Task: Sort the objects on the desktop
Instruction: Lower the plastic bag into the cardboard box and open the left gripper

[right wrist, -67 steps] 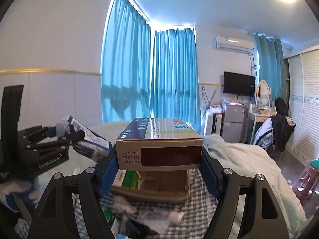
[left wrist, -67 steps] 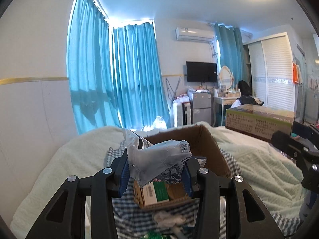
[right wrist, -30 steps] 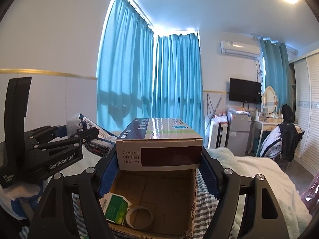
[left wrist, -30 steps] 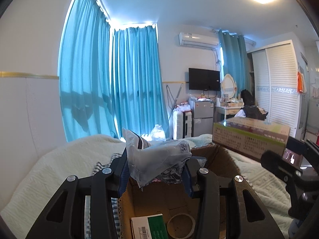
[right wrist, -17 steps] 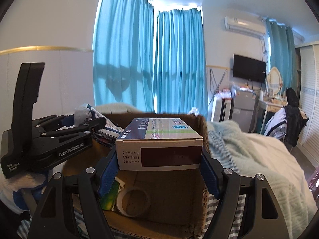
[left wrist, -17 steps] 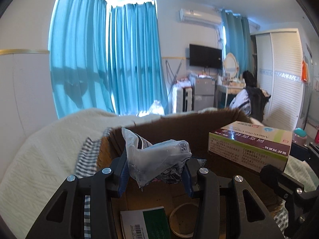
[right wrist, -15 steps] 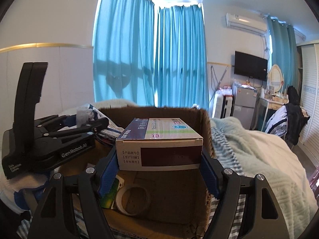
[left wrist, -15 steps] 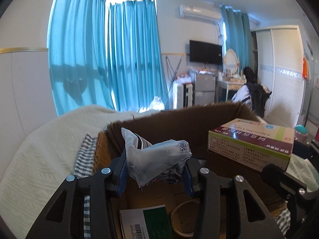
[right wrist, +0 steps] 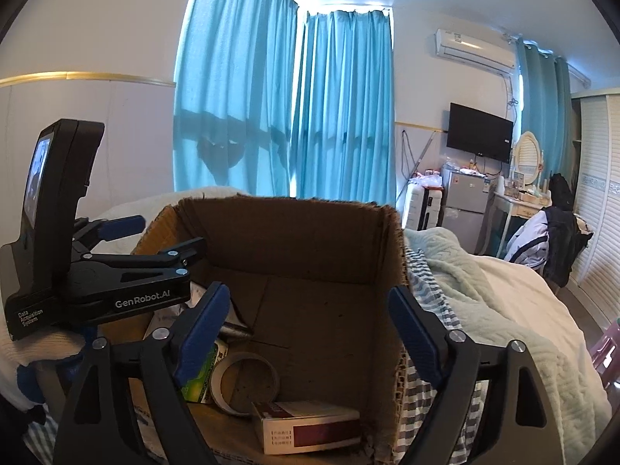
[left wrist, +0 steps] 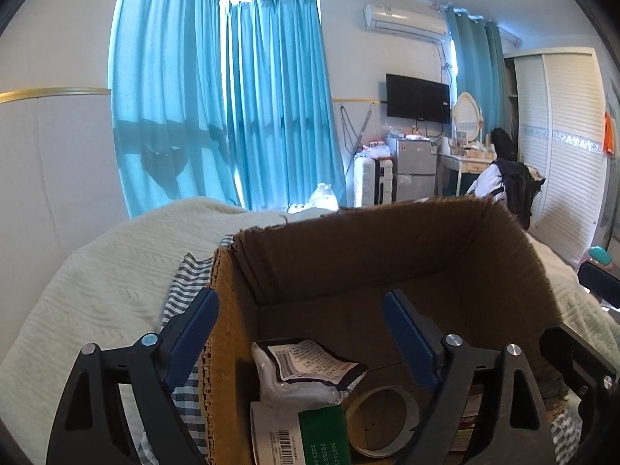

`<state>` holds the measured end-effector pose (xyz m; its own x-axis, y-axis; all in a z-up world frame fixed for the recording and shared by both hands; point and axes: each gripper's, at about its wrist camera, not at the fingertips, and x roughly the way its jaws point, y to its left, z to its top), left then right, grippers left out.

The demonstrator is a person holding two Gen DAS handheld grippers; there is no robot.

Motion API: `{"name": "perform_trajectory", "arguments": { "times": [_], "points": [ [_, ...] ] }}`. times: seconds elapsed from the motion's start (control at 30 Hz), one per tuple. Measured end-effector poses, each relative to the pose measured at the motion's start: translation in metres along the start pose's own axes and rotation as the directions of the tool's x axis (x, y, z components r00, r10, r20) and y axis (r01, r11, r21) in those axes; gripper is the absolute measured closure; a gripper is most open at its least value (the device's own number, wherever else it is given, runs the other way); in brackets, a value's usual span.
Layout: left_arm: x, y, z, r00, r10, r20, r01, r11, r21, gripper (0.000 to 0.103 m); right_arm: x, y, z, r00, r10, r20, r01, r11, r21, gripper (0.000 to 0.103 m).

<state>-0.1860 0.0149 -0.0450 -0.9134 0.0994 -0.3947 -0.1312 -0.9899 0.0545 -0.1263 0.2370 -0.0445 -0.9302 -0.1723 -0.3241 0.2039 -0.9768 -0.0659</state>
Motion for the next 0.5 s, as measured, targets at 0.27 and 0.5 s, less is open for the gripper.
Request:
{"name": "perform_trajectory", "arguments": {
  "times": [0.27, 0.5],
  "points": [
    [-0.032, 0.003, 0.018, 0.998, -0.015, 0.06, 0.017, 1.0, -0.021, 0.0, -0.031, -0.007, 0.017, 0.998, -0.018, 0.063, 0.016, 1.0, 0.027, 0.01],
    [-0.056, 0.011, 0.03, 0.997, 0.017, 0.078, -0.015, 0.999, -0.031, 0.0, -0.054, -0.005, 0.027, 0.995, -0.031, 0.096, 0.028, 0.999, 0.035, 0.005]
  ]
}}
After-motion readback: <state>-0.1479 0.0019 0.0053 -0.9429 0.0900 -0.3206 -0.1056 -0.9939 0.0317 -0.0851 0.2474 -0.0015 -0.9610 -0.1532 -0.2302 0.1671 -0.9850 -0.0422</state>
